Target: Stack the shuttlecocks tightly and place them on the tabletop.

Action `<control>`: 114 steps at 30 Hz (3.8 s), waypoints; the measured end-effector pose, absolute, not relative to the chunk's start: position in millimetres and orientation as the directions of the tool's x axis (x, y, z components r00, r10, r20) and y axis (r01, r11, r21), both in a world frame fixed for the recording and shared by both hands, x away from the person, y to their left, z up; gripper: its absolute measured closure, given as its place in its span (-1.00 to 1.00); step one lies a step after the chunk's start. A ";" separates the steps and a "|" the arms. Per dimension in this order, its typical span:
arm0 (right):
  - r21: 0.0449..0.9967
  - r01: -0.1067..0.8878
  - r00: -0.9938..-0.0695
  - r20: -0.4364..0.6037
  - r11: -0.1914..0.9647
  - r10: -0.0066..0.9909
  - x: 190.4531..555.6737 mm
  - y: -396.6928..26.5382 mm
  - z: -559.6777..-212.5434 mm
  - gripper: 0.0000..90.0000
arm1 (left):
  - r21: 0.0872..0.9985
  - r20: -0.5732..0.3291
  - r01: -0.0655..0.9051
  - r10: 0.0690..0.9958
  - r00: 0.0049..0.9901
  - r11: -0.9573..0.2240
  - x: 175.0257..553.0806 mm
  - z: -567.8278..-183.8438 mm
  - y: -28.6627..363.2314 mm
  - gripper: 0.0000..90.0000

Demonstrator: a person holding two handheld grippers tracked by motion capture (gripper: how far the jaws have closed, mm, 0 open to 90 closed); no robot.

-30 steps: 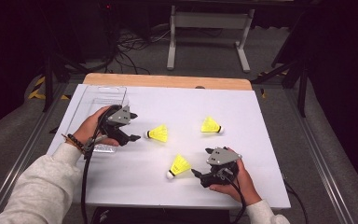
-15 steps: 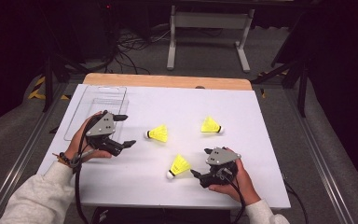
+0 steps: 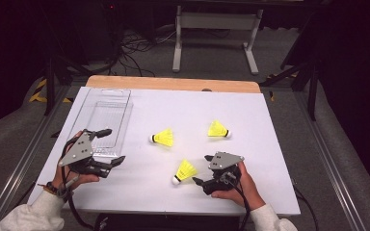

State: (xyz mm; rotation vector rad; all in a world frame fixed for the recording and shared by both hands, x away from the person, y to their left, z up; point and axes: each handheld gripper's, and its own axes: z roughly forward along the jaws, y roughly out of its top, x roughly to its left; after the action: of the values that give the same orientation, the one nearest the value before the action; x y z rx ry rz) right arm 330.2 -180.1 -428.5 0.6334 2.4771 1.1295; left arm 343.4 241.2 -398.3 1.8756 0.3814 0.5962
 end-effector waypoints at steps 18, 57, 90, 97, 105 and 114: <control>0.726 0.275 -0.883 -0.069 0.631 0.464 343.4 -160.6 -444.3 -0.37 | 0.928 0.138 0.101 0.584 0.800 -0.358 309.8 -430.3 286.4 -0.88; 0.757 0.132 -0.905 -0.171 0.640 0.389 335.7 -169.9 -428.2 1.00 | 0.923 0.120 0.133 0.600 0.791 -0.360 315.1 -434.3 292.6 -0.86; 0.802 0.156 -0.855 -0.183 0.577 0.486 379.8 -174.2 -412.0 1.00 | 0.928 0.104 0.141 0.604 0.790 -0.345 316.6 -435.0 295.6 -0.87; 0.790 0.178 -0.859 -0.166 0.587 0.484 397.7 -162.7 -417.6 1.00 | 0.928 0.100 0.144 0.603 0.791 -0.343 316.9 -435.1 296.6 -0.86; 0.773 0.197 -0.867 -0.150 0.603 0.475 413.2 -151.6 -424.8 1.00 | 0.925 0.104 0.143 0.595 0.797 -0.353 316.8 -435.6 296.3 -0.86; 0.758 0.189 -0.883 -0.147 0.624 0.446 423.6 -132.9 -431.2 1.00 | 0.925 0.101 0.144 0.594 0.798 -0.351 317.2 -435.9 296.9 -0.86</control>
State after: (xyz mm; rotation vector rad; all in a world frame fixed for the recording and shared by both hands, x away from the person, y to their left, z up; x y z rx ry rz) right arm 423.6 -132.9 -431.2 0.5103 2.5285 1.1270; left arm 317.2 296.9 -435.9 1.9009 0.5582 0.5182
